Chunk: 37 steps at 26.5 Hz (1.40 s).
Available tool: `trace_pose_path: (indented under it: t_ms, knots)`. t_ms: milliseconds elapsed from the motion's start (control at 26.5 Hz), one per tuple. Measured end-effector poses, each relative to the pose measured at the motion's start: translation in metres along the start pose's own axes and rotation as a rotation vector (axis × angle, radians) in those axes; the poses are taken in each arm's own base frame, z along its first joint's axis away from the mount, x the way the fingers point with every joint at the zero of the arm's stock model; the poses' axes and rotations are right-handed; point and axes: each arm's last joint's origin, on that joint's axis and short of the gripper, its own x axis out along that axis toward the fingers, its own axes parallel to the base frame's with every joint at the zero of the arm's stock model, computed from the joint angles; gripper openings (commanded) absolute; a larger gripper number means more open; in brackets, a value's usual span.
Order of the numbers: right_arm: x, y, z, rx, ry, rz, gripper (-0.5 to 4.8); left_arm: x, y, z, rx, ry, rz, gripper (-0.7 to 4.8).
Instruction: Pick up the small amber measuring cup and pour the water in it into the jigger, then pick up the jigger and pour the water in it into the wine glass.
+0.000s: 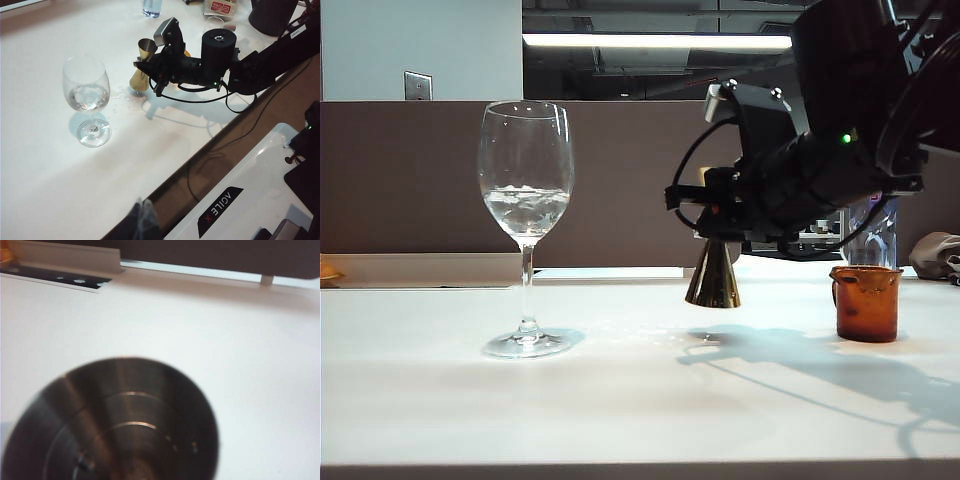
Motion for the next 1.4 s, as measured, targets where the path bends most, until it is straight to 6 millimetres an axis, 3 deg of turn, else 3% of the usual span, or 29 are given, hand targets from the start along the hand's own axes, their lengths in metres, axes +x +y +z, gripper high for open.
trace_pose_path:
  t_ms: [756,831,869,982,1058,1247,1398]
  knots:
    - [-0.013,0.006,-0.024,-0.009,0.101,0.020,0.07,0.000,0.000,0.000,0.000,0.000,0.000,-0.02]
    - [-0.015,0.005,-0.026,-0.009,0.098,0.021,0.93,0.000,0.000,0.000,0.000,0.000,0.000,-0.02]
    - [-0.015,0.005,-0.026,-0.009,0.096,0.021,1.62,0.000,0.000,0.000,0.000,0.000,0.000,-0.02]
    - [-0.019,0.004,-0.035,-0.012,0.147,0.019,1.85,0.000,0.000,0.000,0.000,0.000,0.000,-0.02]
    - [-0.021,0.004,-0.033,-0.012,0.143,0.020,3.28,0.000,0.000,0.000,0.000,0.000,0.000,-0.02]
    - [-0.031,0.009,-0.018,-0.015,0.100,-0.008,3.39,0.000,0.000,0.000,0.000,0.000,0.000,-0.02]
    - [-0.050,0.008,-0.022,-0.019,0.104,-0.011,3.39,0.000,0.000,0.000,0.000,0.000,0.000,-0.02]
